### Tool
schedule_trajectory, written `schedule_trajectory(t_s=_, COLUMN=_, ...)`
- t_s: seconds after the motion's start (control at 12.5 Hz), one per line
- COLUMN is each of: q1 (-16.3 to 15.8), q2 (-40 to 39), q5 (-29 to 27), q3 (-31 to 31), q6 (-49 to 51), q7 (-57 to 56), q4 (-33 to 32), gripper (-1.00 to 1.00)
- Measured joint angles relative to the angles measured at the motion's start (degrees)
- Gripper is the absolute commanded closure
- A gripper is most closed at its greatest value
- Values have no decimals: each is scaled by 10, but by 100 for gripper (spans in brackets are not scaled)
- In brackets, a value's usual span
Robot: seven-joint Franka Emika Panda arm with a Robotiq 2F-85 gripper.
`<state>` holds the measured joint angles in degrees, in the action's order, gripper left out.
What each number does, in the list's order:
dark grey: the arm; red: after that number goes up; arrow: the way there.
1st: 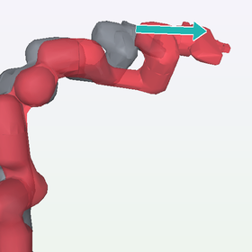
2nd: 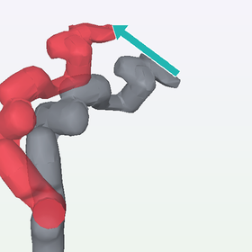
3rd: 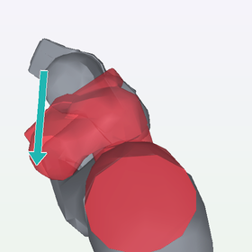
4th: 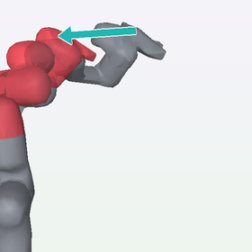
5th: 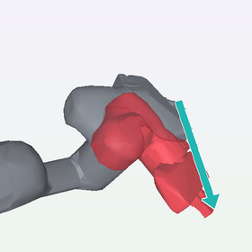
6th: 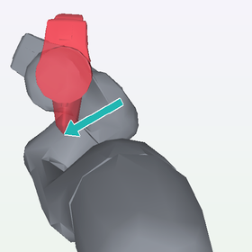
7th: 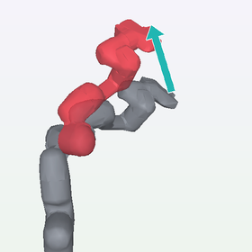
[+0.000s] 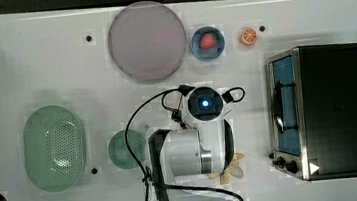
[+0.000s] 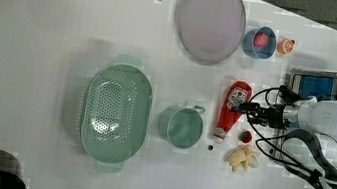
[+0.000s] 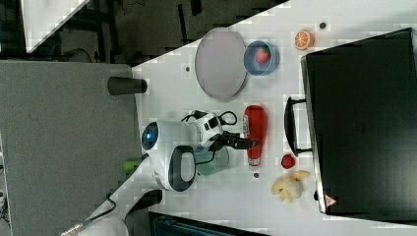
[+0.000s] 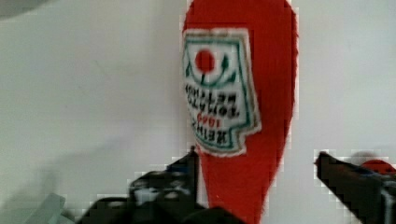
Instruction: Pick ketchup from strainer and place it on the table
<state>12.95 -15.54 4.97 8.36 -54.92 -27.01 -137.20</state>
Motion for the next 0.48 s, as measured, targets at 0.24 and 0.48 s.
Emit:
schedule_trajectory(t_s=0.24, q1=2, q2=34, q5=2, q3=0, q6=47, q7=7, q4=20, gripper=-100)
schedule_trajectory(t_s=0.48, q1=-2, q2=74, q5=-3, q3=6, q6=196, q7=64, q4=124, gripper=-100)
